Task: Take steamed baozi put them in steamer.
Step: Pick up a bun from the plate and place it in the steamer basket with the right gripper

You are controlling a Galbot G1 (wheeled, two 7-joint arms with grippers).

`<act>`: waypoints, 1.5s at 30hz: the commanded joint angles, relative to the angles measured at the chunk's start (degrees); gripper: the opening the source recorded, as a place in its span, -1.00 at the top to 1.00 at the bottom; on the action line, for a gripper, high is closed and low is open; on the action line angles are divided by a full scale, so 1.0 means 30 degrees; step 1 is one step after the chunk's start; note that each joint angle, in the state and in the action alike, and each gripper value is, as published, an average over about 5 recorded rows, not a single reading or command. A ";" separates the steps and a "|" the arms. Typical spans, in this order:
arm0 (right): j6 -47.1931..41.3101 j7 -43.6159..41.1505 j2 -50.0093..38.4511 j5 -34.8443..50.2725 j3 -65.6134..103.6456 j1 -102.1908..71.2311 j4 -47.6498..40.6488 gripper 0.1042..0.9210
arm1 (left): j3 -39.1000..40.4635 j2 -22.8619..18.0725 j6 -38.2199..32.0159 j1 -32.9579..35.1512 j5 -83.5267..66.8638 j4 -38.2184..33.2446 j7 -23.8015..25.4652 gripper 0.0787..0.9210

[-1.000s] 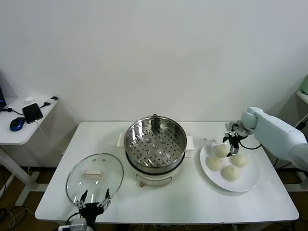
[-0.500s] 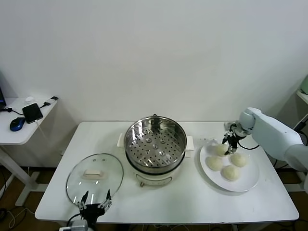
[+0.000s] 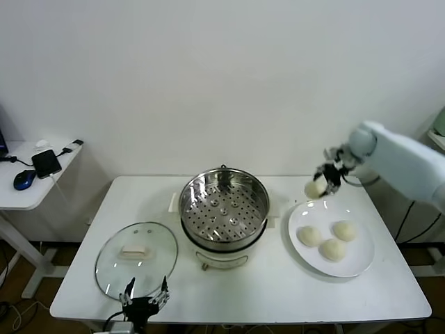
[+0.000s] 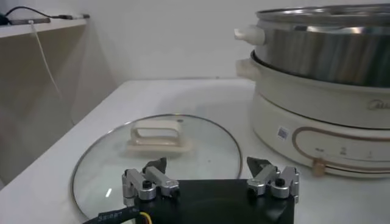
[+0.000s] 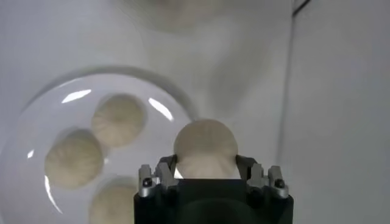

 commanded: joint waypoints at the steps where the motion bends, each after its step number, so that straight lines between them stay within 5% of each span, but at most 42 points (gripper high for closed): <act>1: 0.2678 -0.0278 0.1648 0.4092 -0.3998 0.6855 0.7068 -0.36 | 0.0236 0.0106 0.0027 0.0189 0.0125 -0.0242 -0.0015 -0.77; 8: 0.7367 0.0205 0.4043 0.0061 -0.3459 0.4548 0.7795 -0.35 | 0.0159 0.0287 -0.0010 0.0355 0.0119 -0.0306 -0.0105 -0.77; 20: 1.2369 0.1182 0.7898 -0.9264 0.0120 -0.1700 -0.0136 -0.36 | 0.0364 0.0405 -0.0055 0.0475 0.0354 -0.0363 -0.0223 -0.77; 39: 1.3064 0.3916 1.0123 -1.1716 0.2525 -0.3891 -0.5517 -0.36 | 0.0909 0.0380 -0.0349 0.0413 0.0571 0.0042 -0.0602 -0.77; 45: 1.3276 0.4159 0.9977 -1.0578 0.1912 -0.3587 -0.5194 -0.53 | 0.0990 0.0334 -0.0343 0.0344 0.0573 0.0105 -0.0633 -0.77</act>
